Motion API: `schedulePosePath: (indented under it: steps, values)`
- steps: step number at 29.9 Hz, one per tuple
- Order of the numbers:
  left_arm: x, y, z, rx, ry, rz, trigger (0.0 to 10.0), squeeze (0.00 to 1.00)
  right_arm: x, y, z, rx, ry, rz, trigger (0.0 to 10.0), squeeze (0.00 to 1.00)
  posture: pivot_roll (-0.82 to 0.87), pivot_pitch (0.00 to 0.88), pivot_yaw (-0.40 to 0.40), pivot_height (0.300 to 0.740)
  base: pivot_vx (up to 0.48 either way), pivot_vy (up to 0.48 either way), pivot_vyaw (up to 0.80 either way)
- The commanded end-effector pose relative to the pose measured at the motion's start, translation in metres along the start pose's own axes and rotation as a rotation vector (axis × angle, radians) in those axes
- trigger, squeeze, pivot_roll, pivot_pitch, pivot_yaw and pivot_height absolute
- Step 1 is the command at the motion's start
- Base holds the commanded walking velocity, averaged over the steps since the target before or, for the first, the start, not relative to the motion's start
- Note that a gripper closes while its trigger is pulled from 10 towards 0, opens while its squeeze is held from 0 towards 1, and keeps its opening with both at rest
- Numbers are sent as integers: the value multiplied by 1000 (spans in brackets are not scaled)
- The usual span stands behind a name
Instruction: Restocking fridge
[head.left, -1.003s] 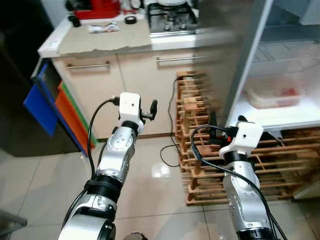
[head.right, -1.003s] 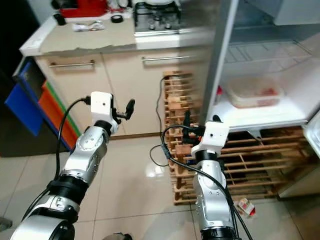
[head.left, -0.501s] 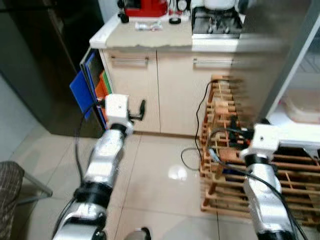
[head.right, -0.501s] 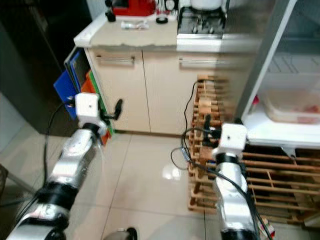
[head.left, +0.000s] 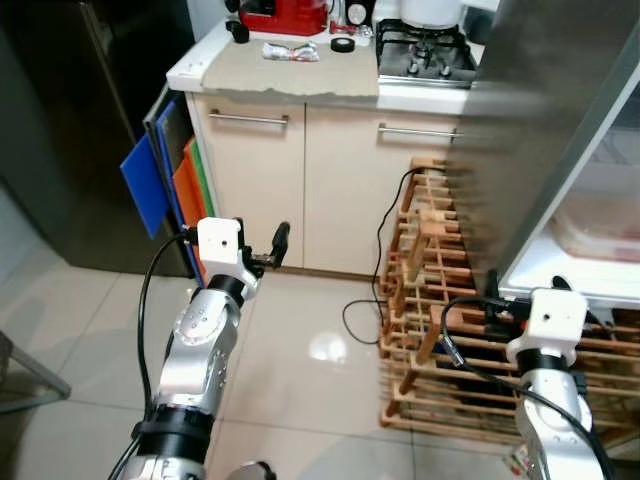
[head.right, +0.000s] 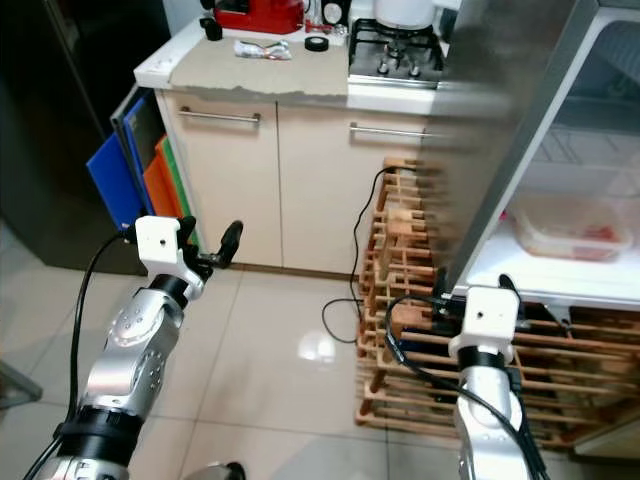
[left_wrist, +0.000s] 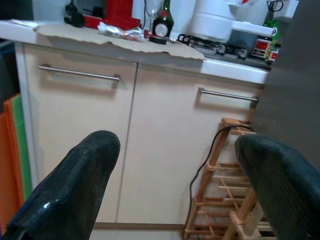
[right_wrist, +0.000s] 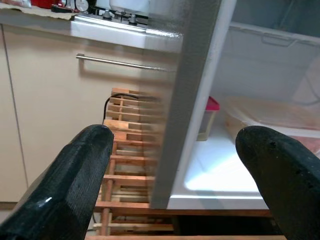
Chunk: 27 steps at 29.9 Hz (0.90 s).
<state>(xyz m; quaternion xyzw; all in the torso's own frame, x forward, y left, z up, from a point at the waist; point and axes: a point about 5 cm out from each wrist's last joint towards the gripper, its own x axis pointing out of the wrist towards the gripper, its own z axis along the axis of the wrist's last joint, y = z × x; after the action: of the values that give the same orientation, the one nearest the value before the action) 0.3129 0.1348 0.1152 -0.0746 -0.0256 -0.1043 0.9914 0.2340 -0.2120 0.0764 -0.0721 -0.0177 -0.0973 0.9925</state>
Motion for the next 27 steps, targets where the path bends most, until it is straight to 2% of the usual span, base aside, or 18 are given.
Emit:
schedulePosePath:
  steps: [1, 10, 13, 18, 23, 27]
  values:
    - [3, 1, 0, 3, 11, 15, 10000, 0, 3, 1, 4, 26, -17, 3, 10000, 0, -26, 22, -27, 740, 315, 364, 0]
    - [7, 0, -9, 42, 93, -1, 10000, 0, 8, -1, 7, 22, -38, -14, 10000, 0, -37, 0, 8, 740, 316, 362, 0]
    - [15, 0, -5, 78, 96, -17, 10000, 0, 11, 4, 8, 22, -50, -9, 10000, 0, -39, 0, 18, 740, 389, 210, 0]
    - [27, -4, 8, 130, 64, -63, 10000, 0, 16, 13, 15, 56, -86, 7, 10000, 0, -35, 0, 27, 740, 446, 0, 0]
    - [30, -4, 15, 110, 25, -52, 10000, 0, 21, 17, 30, 140, -146, -4, 10000, 0, -34, 0, 29, 740, 446, 0, 0]
    - [29, -5, 17, 104, 7, -48, 10000, 0, 27, 20, 45, 164, -198, -6, 10000, 0, -36, 0, 27, 740, 446, 0, 0]
